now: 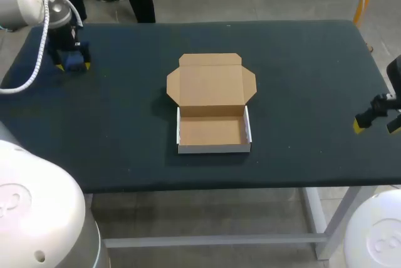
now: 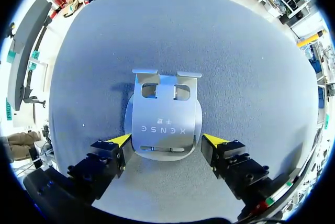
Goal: Assemble the packaging by folding the flat box into shape, placing the metal phone stand inside, and closing the box properly
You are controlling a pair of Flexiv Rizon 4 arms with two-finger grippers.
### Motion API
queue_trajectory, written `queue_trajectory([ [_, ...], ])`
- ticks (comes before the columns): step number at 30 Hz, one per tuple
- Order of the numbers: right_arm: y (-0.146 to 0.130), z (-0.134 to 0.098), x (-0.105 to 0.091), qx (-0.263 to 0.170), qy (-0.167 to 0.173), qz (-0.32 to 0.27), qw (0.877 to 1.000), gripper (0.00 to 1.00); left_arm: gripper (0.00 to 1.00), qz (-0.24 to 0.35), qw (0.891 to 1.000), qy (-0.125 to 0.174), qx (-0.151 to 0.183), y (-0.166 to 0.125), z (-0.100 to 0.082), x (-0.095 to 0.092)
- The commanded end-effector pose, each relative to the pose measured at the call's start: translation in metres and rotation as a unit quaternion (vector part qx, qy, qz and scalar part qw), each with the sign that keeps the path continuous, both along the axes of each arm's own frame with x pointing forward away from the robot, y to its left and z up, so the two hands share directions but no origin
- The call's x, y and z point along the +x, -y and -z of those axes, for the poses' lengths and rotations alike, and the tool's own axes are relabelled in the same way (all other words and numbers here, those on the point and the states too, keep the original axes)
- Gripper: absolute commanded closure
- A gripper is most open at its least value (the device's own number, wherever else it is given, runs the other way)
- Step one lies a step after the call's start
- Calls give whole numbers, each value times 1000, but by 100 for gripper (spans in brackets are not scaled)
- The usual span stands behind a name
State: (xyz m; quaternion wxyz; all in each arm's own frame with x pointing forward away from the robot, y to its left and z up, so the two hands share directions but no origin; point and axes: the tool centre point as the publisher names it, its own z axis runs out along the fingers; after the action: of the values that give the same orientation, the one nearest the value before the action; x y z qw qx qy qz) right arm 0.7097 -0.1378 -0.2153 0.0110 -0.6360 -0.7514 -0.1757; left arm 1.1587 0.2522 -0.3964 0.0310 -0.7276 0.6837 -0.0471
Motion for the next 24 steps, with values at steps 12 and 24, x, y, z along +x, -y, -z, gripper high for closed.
queue_trajectory([
  [12,0,-2,-1,0,-2,0,1000,0,16,2,1000,-2,-1,1,2,17],
  [24,0,-2,-1,0,-2,0,1000,0,18,-2,1000,-2,1,-1,6,24],
])
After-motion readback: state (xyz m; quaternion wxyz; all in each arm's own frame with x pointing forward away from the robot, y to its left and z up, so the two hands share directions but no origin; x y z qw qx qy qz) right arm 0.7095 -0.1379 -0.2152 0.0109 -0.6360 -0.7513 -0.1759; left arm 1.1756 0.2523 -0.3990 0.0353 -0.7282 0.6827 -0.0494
